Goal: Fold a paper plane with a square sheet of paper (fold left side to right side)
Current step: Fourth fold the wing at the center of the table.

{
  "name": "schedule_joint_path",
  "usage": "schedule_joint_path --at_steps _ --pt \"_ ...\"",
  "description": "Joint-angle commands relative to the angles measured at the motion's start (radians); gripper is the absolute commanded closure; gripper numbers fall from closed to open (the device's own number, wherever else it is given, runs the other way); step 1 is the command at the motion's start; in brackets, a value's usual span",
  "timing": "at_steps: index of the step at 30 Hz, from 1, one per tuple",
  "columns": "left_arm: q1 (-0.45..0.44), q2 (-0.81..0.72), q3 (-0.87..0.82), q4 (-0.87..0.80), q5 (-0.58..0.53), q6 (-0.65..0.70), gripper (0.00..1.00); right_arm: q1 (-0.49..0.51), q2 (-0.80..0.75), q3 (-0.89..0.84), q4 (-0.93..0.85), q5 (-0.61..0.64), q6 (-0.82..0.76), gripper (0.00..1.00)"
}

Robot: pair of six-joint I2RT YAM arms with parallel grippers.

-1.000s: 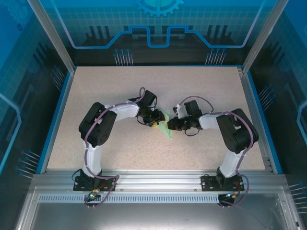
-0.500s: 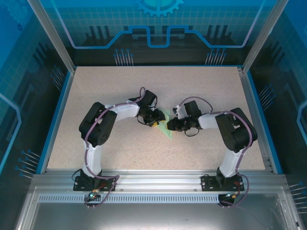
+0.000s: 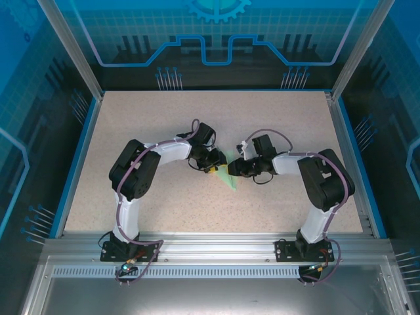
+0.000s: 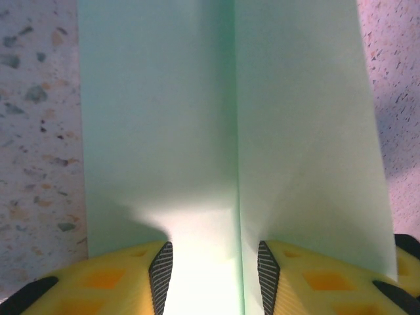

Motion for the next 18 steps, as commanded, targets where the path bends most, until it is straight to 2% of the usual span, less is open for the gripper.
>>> schedule_joint_path --at_steps 1,18 --pt "-0.008 0.042 0.003 -0.042 -0.025 0.012 0.56 -0.017 -0.023 0.03 -0.057 0.009 -0.035 0.68" --pt "-0.01 0.036 0.004 -0.047 -0.03 0.015 0.56 0.006 0.016 0.07 -0.085 0.031 -0.052 0.68"
